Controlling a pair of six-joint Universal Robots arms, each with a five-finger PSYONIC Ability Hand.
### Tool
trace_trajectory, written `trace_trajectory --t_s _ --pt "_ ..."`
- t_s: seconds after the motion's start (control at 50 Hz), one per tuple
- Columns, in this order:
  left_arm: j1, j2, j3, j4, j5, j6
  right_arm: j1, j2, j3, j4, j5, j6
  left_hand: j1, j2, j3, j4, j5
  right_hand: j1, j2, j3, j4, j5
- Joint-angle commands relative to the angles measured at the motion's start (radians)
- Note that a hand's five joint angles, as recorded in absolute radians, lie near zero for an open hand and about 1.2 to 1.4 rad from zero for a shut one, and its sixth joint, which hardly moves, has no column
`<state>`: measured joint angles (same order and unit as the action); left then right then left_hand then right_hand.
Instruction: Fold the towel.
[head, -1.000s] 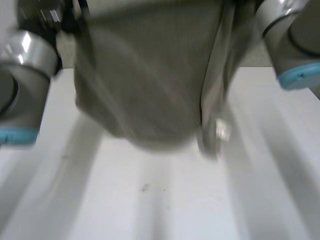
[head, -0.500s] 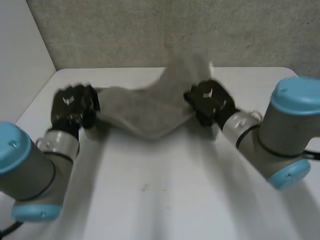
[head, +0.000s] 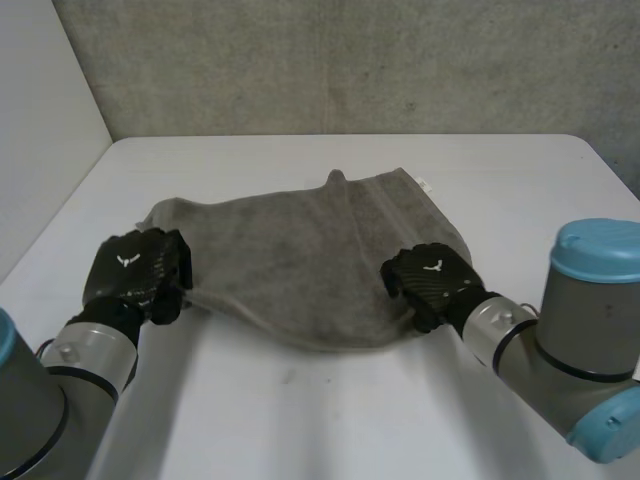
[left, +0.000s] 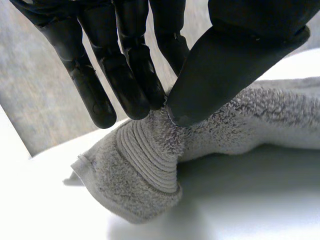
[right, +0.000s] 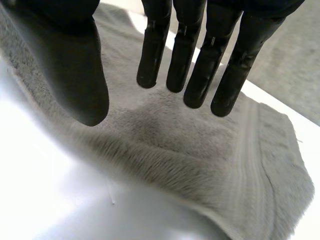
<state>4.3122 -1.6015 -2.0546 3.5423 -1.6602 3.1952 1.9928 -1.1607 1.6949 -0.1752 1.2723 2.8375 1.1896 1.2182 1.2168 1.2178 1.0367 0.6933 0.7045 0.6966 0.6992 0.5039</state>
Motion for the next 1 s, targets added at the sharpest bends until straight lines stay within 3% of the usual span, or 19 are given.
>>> trace_trajectory --t_s 0.02,0.22,0.42,0.58,0.78,1.0 --pt "-0.008 0.041 0.022 -0.002 -0.004 -0.018 -0.063 -0.019 0.057 -0.061 -0.002 0.100 0.207 0.178 0.179 0.178 0.185 -0.133 -0.144 -0.136 -0.139 -0.118" --pt "-0.025 0.045 0.131 -0.039 -0.003 -0.124 -0.080 0.021 0.058 -0.063 -0.005 0.117 0.207 0.178 0.179 0.178 0.185 -0.519 -0.530 -0.522 -0.525 -0.504" --pt "-0.025 0.057 0.228 -0.117 -0.004 -0.138 -0.078 0.078 0.043 -0.104 -0.001 0.120 0.207 0.178 0.179 0.178 0.185 -0.508 -0.520 -0.512 -0.514 -0.494" --pt "-0.012 0.086 0.220 -0.123 -0.003 -0.179 -0.091 0.147 -0.012 -0.187 0.012 0.138 0.207 0.178 0.179 0.178 0.185 -0.247 -0.258 -0.251 -0.253 -0.232" --pt "0.058 0.106 0.212 -0.137 -0.001 -0.205 -0.213 0.202 -0.087 -0.208 0.038 0.232 0.207 0.178 0.179 0.178 0.185 0.111 0.099 0.107 0.105 0.126" --pt "0.095 0.106 0.197 -0.146 0.005 -0.204 -0.289 0.199 -0.098 -0.196 0.053 0.232 0.207 0.178 0.179 0.178 0.185 0.187 0.176 0.184 0.181 0.202"
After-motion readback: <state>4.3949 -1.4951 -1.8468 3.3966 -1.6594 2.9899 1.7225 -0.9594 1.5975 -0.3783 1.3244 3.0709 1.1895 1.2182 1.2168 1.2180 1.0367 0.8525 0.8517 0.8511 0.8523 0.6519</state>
